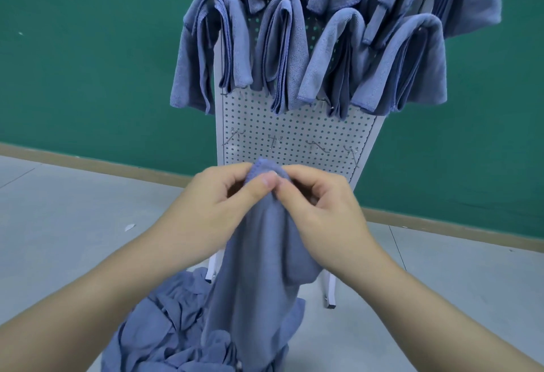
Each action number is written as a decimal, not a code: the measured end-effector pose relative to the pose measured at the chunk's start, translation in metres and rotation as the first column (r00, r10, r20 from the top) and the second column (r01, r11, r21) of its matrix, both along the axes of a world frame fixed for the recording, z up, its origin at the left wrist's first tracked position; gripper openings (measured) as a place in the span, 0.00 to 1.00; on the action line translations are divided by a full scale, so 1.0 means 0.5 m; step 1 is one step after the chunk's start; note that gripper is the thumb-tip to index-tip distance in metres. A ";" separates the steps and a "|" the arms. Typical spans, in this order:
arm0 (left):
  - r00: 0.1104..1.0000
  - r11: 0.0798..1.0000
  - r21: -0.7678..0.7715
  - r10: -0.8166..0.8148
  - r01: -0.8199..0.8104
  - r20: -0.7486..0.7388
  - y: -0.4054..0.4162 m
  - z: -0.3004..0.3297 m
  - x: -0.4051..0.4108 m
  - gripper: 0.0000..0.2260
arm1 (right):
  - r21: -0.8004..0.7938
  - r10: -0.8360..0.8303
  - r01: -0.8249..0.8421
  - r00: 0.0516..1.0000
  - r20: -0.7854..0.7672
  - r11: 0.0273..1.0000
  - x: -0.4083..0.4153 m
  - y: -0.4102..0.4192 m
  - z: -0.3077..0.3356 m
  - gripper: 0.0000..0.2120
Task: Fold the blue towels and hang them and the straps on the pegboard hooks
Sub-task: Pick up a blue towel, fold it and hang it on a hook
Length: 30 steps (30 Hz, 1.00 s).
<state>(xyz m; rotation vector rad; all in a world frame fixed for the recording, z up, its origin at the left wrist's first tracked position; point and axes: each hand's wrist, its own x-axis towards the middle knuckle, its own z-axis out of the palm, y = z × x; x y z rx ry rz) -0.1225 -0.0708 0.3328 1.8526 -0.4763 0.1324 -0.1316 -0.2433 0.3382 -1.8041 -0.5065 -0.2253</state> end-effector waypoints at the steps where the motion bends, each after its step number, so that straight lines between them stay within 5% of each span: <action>1: 1.000 1.000 -0.024 -0.014 0.015 0.010 -0.006 -0.004 -0.004 0.16 | 0.021 -0.013 0.013 1.000 -0.022 1.000 -0.001 -0.005 0.005 0.09; 5: 0.996 0.987 -0.159 0.036 -0.022 0.085 -0.020 -0.013 -0.011 0.08 | -0.063 -0.017 0.014 0.998 -0.058 0.998 0.003 -0.015 0.018 0.08; 8: 0.984 0.974 -0.209 0.115 -0.086 0.133 -0.018 -0.014 -0.005 0.06 | -0.154 -0.113 0.113 0.994 0.014 0.982 0.012 -0.010 0.003 0.02; 10: 0.966 0.962 -0.231 0.190 -0.148 0.173 -0.015 -0.010 0.000 0.05 | -0.234 -0.148 0.170 0.983 0.110 0.957 0.013 -0.007 -0.007 0.08; 13: 0.931 0.933 -0.267 0.300 -0.241 0.209 -0.009 0.001 0.002 0.06 | -0.421 -0.059 0.187 0.953 0.298 0.888 0.010 -0.001 -0.018 0.14; 17: 0.924 0.938 -0.270 0.288 -0.218 0.253 -0.005 0.018 -0.009 0.07 | -0.540 0.051 0.138 0.946 0.320 0.830 0.001 0.020 -0.037 0.14; 23: 0.931 0.944 -0.255 0.272 -0.209 0.244 -0.002 0.008 -0.016 0.07 | -0.261 -0.098 0.229 0.896 0.432 0.938 -0.003 0.021 -0.026 0.11; 30: 0.933 0.942 -0.265 0.271 -0.206 0.235 0.000 0.006 -0.015 0.07 | -0.284 -0.020 0.055 0.992 0.126 0.957 -0.016 0.027 -0.015 0.09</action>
